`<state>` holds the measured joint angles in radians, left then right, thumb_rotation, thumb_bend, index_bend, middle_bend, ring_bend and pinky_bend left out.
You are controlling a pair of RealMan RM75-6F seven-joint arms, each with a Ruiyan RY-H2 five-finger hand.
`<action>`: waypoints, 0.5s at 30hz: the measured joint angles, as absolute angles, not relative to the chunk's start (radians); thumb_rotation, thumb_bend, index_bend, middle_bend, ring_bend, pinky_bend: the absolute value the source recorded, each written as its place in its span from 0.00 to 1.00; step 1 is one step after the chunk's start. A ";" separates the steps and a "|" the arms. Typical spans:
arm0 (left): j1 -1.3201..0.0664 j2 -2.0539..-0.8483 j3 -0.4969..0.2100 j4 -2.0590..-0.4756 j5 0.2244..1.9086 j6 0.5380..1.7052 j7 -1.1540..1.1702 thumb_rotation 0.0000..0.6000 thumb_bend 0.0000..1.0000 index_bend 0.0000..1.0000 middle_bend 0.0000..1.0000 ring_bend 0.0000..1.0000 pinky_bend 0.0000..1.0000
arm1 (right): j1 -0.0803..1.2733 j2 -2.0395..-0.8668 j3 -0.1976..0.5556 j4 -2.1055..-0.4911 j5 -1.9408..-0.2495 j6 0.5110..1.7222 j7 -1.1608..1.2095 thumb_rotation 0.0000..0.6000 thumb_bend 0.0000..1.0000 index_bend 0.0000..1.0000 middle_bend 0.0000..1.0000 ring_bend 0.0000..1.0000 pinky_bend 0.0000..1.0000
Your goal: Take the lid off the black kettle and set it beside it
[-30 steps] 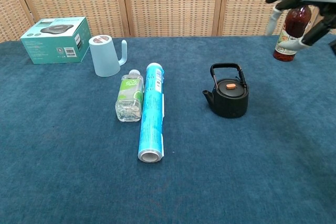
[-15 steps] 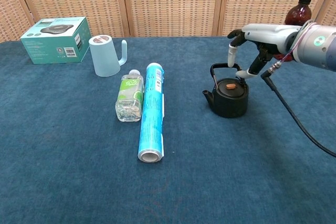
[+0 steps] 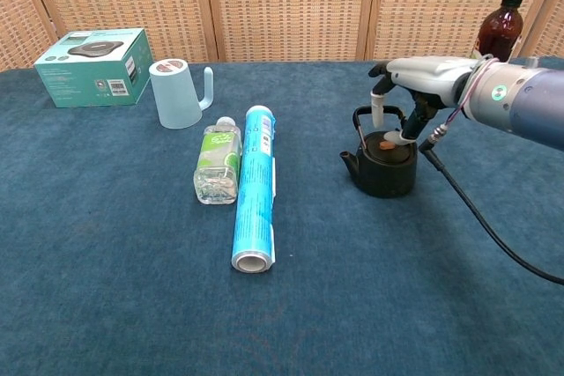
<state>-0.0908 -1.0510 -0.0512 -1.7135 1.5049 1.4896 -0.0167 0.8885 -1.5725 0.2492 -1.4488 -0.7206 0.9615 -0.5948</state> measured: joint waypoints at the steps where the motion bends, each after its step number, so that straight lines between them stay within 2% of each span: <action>1: -0.091 -1.051 -0.051 -1.713 1.505 1.489 -0.018 1.00 0.23 0.00 0.00 0.00 0.00 | 0.890 -1.577 0.248 -1.445 -0.721 0.963 -0.596 1.00 0.53 0.50 0.00 0.00 0.00; 15: -0.092 -1.047 -0.050 -1.713 1.505 1.487 -0.030 1.00 0.23 0.00 0.00 0.00 0.00 | 0.903 -1.625 0.222 -1.384 -0.731 0.976 -0.619 1.00 0.53 0.50 0.00 0.00 0.00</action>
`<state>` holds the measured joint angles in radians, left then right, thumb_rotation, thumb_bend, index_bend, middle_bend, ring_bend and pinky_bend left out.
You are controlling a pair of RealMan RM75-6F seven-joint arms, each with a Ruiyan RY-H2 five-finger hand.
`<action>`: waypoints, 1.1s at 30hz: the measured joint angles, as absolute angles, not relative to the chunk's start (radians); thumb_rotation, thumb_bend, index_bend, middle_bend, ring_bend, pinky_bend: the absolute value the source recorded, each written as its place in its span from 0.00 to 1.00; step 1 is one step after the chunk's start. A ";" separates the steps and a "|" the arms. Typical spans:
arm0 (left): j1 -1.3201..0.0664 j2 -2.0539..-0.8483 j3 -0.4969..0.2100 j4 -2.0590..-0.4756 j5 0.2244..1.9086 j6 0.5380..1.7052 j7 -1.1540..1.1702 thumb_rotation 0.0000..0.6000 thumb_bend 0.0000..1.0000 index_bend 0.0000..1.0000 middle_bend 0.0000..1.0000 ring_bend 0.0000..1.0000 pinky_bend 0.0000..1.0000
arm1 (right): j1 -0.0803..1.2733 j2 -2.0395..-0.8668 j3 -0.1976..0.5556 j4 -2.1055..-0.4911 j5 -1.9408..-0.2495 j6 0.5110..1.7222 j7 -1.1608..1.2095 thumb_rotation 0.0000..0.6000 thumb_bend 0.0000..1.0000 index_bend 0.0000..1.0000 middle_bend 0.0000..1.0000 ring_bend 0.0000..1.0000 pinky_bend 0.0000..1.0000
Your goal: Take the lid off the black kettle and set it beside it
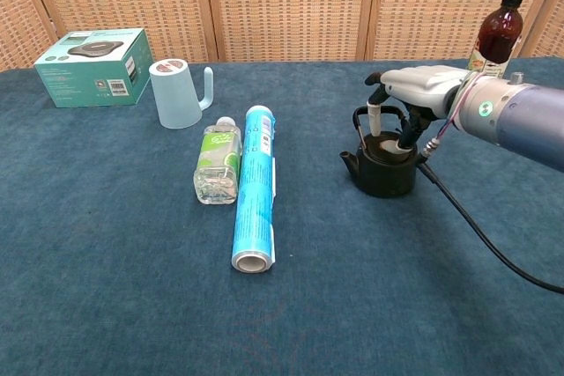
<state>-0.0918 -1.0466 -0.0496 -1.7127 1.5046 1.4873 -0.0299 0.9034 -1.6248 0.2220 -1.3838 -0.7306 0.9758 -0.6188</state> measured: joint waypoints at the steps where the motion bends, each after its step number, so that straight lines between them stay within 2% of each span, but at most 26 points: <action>1: -0.092 -1.047 -0.049 -1.713 1.505 1.487 -0.030 1.00 0.23 0.00 0.00 0.00 0.00 | 0.903 -1.626 0.221 -1.381 -0.731 0.976 -0.619 1.00 0.53 0.50 0.00 0.00 0.00; 15: -0.090 -1.044 -0.049 -1.713 1.506 1.493 -0.037 1.00 0.23 0.00 0.00 0.00 0.00 | 0.899 -1.645 0.198 -1.340 -0.757 0.968 -0.620 1.00 0.54 0.54 0.00 0.00 0.00; 24: -0.091 -1.044 -0.048 -1.711 1.505 1.489 -0.039 1.00 0.23 0.00 0.00 0.00 0.00 | 0.896 -1.651 0.192 -1.329 -0.771 0.965 -0.624 1.00 0.55 0.62 0.00 0.00 0.00; 33: -0.091 -1.044 -0.047 -1.711 1.506 1.490 -0.043 1.00 0.23 0.00 0.00 0.00 0.00 | 0.879 -1.611 0.203 -1.380 -0.838 1.005 -0.594 1.00 0.55 0.62 0.00 0.00 0.00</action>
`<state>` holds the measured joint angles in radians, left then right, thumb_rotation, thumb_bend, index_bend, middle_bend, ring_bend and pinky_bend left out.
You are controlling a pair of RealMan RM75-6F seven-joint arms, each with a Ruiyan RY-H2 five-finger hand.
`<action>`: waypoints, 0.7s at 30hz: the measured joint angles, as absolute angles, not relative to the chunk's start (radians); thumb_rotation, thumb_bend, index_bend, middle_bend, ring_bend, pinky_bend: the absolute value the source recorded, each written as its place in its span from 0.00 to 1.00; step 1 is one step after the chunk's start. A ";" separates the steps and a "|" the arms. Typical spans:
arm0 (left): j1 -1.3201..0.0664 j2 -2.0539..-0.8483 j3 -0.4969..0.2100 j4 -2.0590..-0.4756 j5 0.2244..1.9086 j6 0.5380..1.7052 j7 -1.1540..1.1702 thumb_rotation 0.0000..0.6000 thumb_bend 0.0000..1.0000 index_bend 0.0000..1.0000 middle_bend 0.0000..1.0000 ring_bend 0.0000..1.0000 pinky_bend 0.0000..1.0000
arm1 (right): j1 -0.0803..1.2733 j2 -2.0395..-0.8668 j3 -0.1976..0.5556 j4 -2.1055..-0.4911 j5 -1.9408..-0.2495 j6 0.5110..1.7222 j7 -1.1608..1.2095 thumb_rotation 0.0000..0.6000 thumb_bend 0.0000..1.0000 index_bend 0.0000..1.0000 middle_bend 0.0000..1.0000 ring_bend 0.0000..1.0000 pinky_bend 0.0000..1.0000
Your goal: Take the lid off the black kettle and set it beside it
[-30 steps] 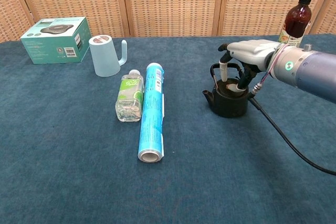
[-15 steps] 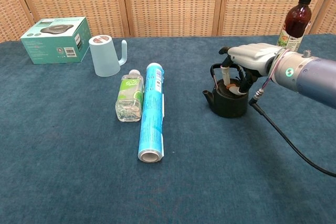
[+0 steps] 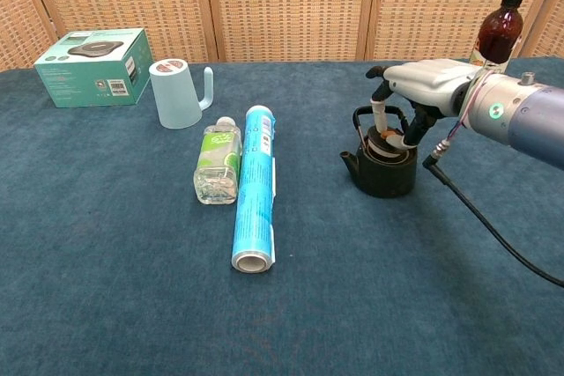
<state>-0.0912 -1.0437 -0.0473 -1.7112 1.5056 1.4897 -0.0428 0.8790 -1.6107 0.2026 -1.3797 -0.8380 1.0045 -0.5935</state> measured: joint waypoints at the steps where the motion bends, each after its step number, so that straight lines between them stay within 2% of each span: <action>1: -0.091 -1.044 -0.047 -1.711 1.506 1.489 -0.042 1.00 0.23 0.00 0.00 0.00 0.00 | 0.877 -1.603 0.204 -1.391 -0.844 1.010 -0.591 1.00 0.55 0.62 0.00 0.00 0.00; 11: -0.088 -1.042 -0.042 -1.715 1.521 1.499 -0.044 1.00 0.23 0.00 0.00 0.00 0.00 | 0.802 -1.457 0.189 -1.533 -0.969 1.093 -0.536 1.00 0.55 0.62 0.00 0.00 0.00; 21: -0.086 -1.048 -0.035 -1.725 1.534 1.505 -0.018 1.00 0.23 0.00 0.00 0.00 0.00 | 0.735 -1.449 0.135 -1.407 -0.975 1.054 -0.455 1.00 0.55 0.62 0.00 0.00 0.00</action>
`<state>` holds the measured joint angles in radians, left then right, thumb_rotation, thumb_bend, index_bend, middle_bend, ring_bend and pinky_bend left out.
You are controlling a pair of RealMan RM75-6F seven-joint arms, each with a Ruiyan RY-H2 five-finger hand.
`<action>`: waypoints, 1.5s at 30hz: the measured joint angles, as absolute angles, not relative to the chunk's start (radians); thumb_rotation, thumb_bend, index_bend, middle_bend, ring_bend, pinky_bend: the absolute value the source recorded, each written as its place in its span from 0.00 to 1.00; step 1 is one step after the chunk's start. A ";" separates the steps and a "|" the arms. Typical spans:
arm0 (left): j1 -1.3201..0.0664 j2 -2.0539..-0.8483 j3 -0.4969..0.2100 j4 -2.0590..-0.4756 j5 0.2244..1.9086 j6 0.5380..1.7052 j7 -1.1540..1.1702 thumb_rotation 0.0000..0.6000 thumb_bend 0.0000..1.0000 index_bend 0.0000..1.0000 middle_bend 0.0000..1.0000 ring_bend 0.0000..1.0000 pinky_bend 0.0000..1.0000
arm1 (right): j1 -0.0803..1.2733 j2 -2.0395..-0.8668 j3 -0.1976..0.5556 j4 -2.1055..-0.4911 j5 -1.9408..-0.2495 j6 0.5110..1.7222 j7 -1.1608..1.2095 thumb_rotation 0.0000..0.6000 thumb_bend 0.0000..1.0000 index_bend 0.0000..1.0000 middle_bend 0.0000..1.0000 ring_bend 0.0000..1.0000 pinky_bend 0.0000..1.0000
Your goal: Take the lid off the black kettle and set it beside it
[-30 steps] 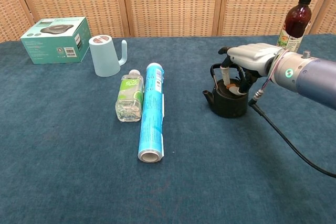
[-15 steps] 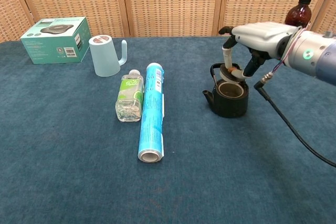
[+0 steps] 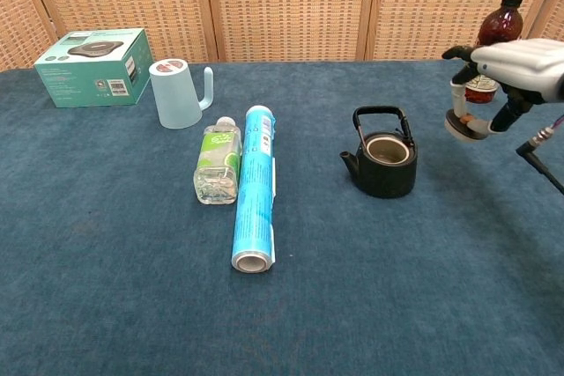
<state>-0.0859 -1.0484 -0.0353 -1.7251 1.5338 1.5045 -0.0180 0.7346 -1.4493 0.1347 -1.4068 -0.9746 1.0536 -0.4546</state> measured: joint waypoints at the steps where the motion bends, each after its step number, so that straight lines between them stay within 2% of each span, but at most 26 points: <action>1: -0.087 -1.049 -0.036 -1.725 1.532 1.503 -0.017 1.00 0.23 0.00 0.00 0.00 0.00 | 0.731 -1.457 0.131 -1.386 -0.974 1.045 -0.448 1.00 0.55 0.62 0.00 0.00 0.00; 9: -0.094 -1.051 -0.041 -1.720 1.516 1.486 -0.019 1.00 0.23 0.00 0.00 0.00 0.00 | 0.715 -1.546 0.112 -1.247 -0.985 0.980 -0.416 1.00 0.55 0.62 0.00 0.00 0.00; 10: -0.094 -1.051 -0.041 -1.719 1.515 1.486 -0.020 1.00 0.23 0.00 0.00 0.00 0.00 | 0.714 -1.552 0.111 -1.239 -0.986 0.975 -0.415 1.00 0.55 0.57 0.00 0.00 0.00; 12: -0.095 -1.050 -0.042 -1.718 1.512 1.484 -0.022 1.00 0.23 0.00 0.00 0.00 0.00 | 0.711 -1.561 0.113 -1.233 -0.987 0.967 -0.415 1.00 0.54 0.41 0.00 0.00 0.00; 14: -0.095 -1.049 -0.042 -1.717 1.510 1.483 -0.024 1.00 0.23 0.00 0.00 0.00 0.00 | 0.708 -1.560 0.116 -1.239 -0.985 0.968 -0.417 1.00 0.40 0.15 0.00 0.00 0.00; 16: -0.095 -1.049 -0.042 -1.717 1.510 1.482 -0.027 1.00 0.23 0.00 0.00 0.00 0.00 | 0.706 -1.554 0.119 -1.253 -0.980 0.972 -0.427 1.00 0.27 0.03 0.00 0.00 0.00; 17: -0.095 -1.048 -0.042 -1.717 1.510 1.483 -0.028 1.00 0.23 0.00 0.00 0.00 0.00 | 0.704 -1.549 0.122 -1.265 -0.977 0.976 -0.433 1.00 0.24 0.00 0.00 0.00 0.00; 25: -0.093 -1.043 -0.040 -1.719 1.515 1.488 -0.039 1.00 0.23 0.00 0.00 0.00 0.00 | 0.661 -1.466 0.132 -1.407 -1.006 1.057 -0.429 1.00 0.16 0.00 0.00 0.00 0.00; 30: -0.089 -1.040 -0.039 -1.720 1.522 1.497 -0.042 1.00 0.23 0.00 0.00 0.00 0.00 | 0.582 -1.364 0.108 -1.536 -1.113 1.156 -0.343 1.00 0.09 0.00 0.00 0.00 0.00; 34: -0.086 -1.040 -0.032 -1.722 1.540 1.505 -0.037 1.00 0.23 0.00 0.00 0.00 0.00 | 0.495 -1.293 0.048 -1.594 -1.238 1.248 -0.246 1.00 0.03 0.00 0.00 0.00 0.00; 39: -0.081 -1.041 -0.025 -1.725 1.555 1.515 -0.028 1.00 0.23 0.00 0.00 0.00 0.00 | 0.351 -1.246 -0.045 -1.593 -1.457 1.455 -0.133 1.00 0.02 0.00 0.00 0.00 0.00; 45: -0.071 -1.039 -0.019 -1.731 1.570 1.532 -0.024 1.00 0.23 0.00 0.00 0.00 0.00 | 0.205 -1.239 -0.098 -1.550 -1.561 1.615 -0.088 1.00 0.01 0.00 0.00 0.00 0.00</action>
<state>-0.0714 -1.0385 -0.0186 -1.7307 1.5699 1.5321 -0.0241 0.2050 -1.2388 -0.0979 -1.5502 -1.5608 1.6150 -0.0881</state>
